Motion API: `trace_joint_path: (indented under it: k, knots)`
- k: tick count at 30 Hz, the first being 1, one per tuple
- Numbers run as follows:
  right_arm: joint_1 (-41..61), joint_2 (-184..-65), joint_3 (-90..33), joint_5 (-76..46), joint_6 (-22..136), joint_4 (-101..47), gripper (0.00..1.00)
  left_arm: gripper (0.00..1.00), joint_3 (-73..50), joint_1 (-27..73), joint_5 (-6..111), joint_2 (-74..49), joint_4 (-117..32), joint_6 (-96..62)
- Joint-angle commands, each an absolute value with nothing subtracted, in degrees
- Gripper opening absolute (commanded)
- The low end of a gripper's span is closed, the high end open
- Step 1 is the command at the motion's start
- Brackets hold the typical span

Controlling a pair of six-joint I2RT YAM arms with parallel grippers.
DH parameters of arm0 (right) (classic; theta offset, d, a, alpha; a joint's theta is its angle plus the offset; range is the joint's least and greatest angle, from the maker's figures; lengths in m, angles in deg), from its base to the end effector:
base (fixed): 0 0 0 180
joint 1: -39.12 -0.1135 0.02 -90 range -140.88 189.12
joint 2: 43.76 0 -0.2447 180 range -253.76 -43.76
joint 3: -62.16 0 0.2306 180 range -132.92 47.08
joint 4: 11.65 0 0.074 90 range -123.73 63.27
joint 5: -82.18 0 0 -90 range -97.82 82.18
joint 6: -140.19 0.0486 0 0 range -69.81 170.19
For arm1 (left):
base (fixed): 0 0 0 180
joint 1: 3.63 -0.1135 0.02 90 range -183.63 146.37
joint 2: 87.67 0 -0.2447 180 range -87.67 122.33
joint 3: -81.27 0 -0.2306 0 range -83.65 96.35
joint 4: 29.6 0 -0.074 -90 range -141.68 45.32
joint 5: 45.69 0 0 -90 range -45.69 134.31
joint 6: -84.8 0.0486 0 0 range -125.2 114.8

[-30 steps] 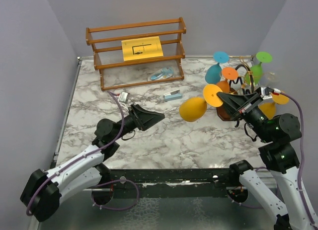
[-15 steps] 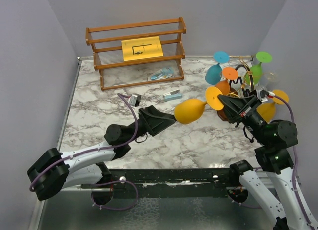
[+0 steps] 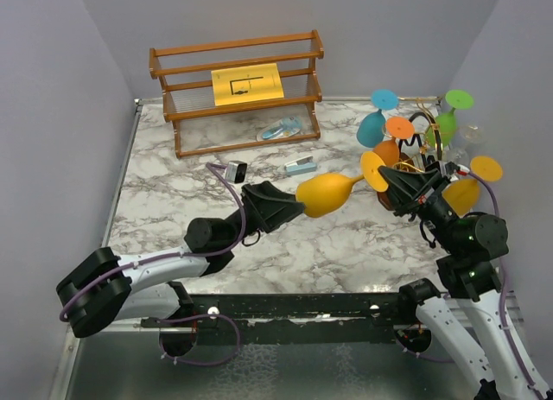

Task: Take the wine glass off the wine glass rack

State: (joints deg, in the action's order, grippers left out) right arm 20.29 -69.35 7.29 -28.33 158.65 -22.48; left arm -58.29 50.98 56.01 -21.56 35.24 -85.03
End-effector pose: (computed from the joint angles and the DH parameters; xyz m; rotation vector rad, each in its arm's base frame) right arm 0.1022 0.0529 0.3698 0.8202 1.3803 2.0617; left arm 0.1211 -0.1875 0.3141 -0.0089 1.1550 -2.2356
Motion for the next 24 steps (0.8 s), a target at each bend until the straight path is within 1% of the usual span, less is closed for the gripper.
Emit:
trace_joint_path:
  k: [1,3,4,6,9,12,16,22,24]
  knots:
    - [19.79,-69.20,9.25,-28.52,159.97,-20.32,0.01,0.58,-55.17,51.78,54.42,-19.32,45.73,-88.42]
    - [19.79,-69.02,9.46,-28.24,160.09,-20.82,0.01,0.49,-54.84,51.95,54.42,-18.15,47.86,-89.53]
    - [19.79,-68.94,9.39,-27.98,159.98,-21.28,0.01,0.47,-54.83,52.04,54.30,-17.74,48.76,-89.85]
    - [19.80,-68.69,9.34,-27.51,159.88,-22.33,0.01,0.38,-55.15,52.09,53.90,-17.34,50.04,-90.17]
    - [19.79,-67.79,9.47,-26.00,159.20,-24.09,0.01,0.27,-56.26,52.09,53.07,-17.57,51.01,-90.29]
    - [19.79,-67.04,8.36,-23.73,157.02,-28.24,0.09,0.18,-56.95,52.09,52.67,-18.62,49.51,-89.64]
    - [19.81,-66.59,5.77,-19.21,151.15,-34.36,0.28,0.07,-57.51,52.09,51.80,-19.99,46.63,-88.65]
    - [19.79,-65.20,3.07,-11.74,140.15,-41.33,0.71,0.03,-58.95,52.09,49.17,-22.21,42.28,-87.25]
    - [19.79,-64.45,2.08,-8.67,135.75,-43.82,0.78,0.02,-59.04,52.09,48.46,-23.22,39.34,-86.19]
